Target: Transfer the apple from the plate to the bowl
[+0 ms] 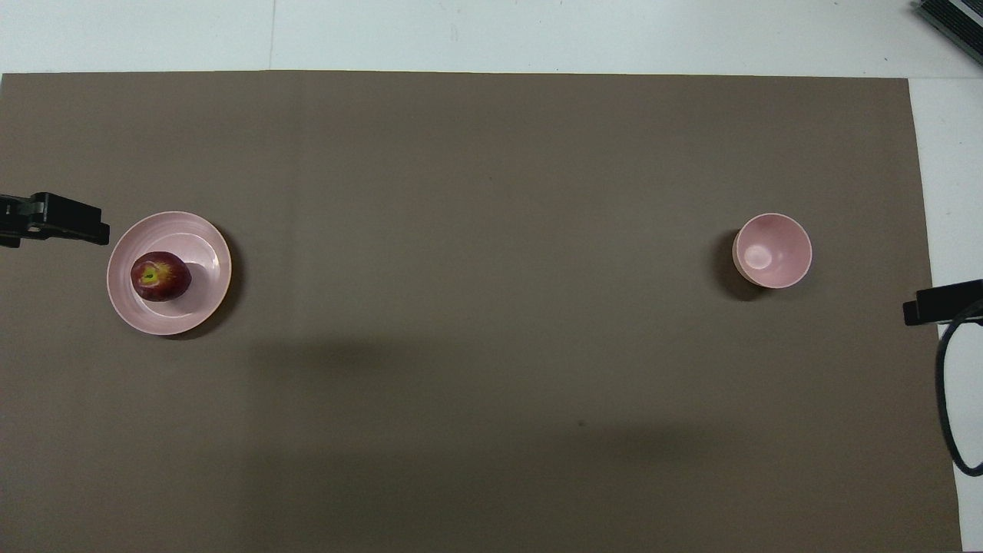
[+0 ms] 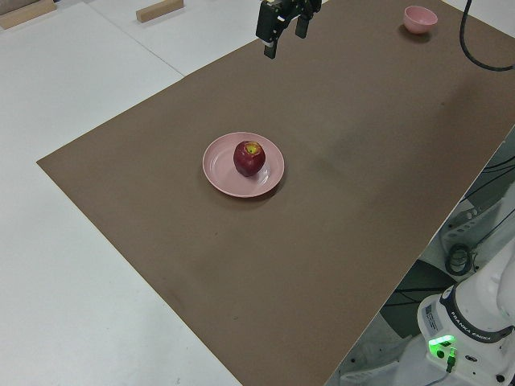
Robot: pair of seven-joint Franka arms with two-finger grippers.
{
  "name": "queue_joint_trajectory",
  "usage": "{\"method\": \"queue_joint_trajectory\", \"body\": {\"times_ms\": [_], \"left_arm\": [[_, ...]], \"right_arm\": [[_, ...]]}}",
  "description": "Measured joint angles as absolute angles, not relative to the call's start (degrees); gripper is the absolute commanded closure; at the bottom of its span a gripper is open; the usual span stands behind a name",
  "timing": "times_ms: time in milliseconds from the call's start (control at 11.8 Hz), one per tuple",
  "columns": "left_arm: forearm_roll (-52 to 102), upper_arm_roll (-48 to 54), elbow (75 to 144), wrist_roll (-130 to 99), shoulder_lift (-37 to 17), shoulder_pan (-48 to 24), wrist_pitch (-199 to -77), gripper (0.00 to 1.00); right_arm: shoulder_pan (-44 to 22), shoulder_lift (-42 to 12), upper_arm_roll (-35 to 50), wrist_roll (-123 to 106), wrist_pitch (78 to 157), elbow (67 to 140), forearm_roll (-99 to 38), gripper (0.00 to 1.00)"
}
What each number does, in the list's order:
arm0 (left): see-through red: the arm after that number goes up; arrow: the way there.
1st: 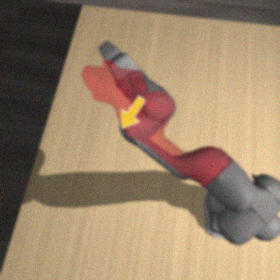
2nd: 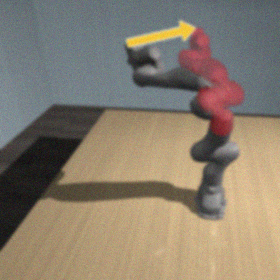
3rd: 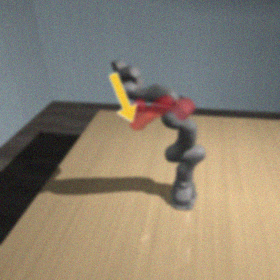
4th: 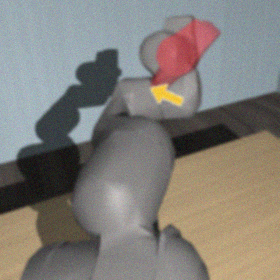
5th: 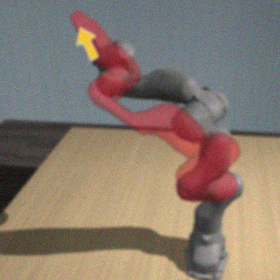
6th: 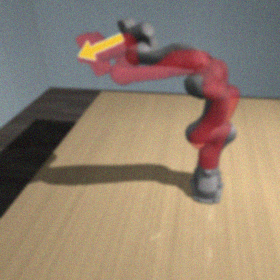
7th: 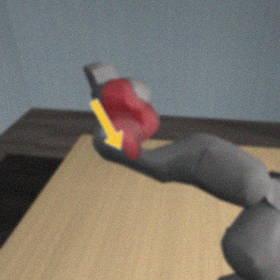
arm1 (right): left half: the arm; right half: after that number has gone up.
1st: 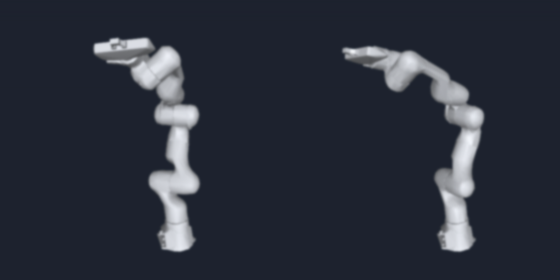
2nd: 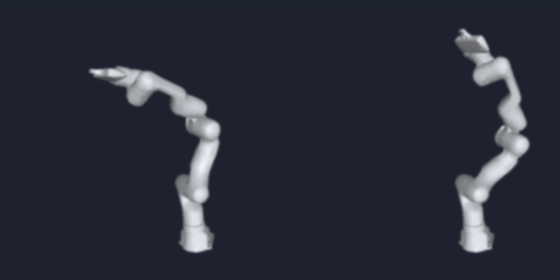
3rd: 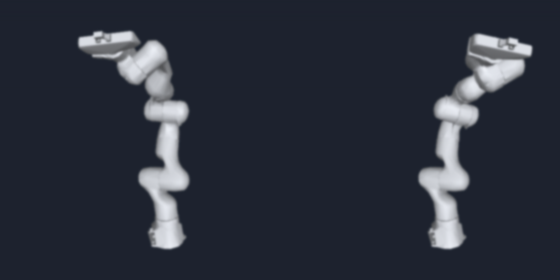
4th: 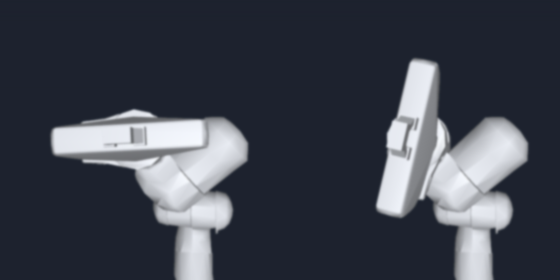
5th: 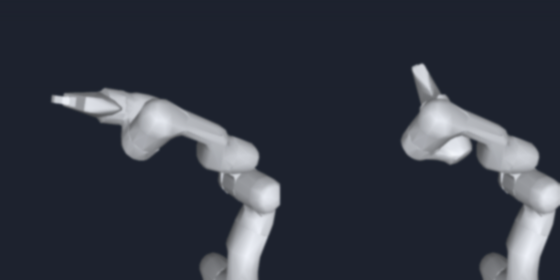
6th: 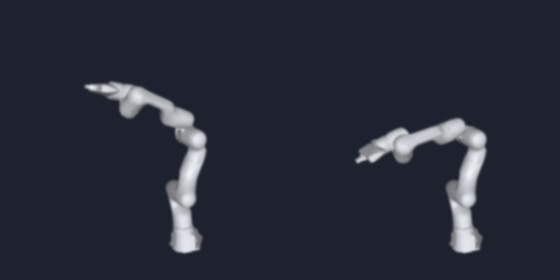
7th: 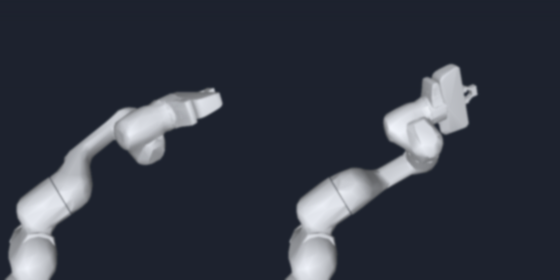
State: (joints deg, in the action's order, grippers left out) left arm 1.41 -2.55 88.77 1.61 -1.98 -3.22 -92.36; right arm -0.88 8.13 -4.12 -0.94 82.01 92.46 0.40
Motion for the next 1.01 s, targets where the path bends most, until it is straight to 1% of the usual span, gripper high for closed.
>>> {"method": "queue_joint_trajectory", "body": {"times_ms": [675,1013], "left_arm": [[1.4,-2.54,88.99,1.61,-1.84,-3.46,-92.27,0.0],[1.4,-2.65,92.3,1.61,-1.98,-3.45,-94.23,0.0]], "right_arm": [[-0.88,8.5,-4.12,-0.94,82.01,93.1,0.4,0.0],[-1.01,8.5,-4.09,-0.94,82.01,93.32,0.4,0.0]]}}
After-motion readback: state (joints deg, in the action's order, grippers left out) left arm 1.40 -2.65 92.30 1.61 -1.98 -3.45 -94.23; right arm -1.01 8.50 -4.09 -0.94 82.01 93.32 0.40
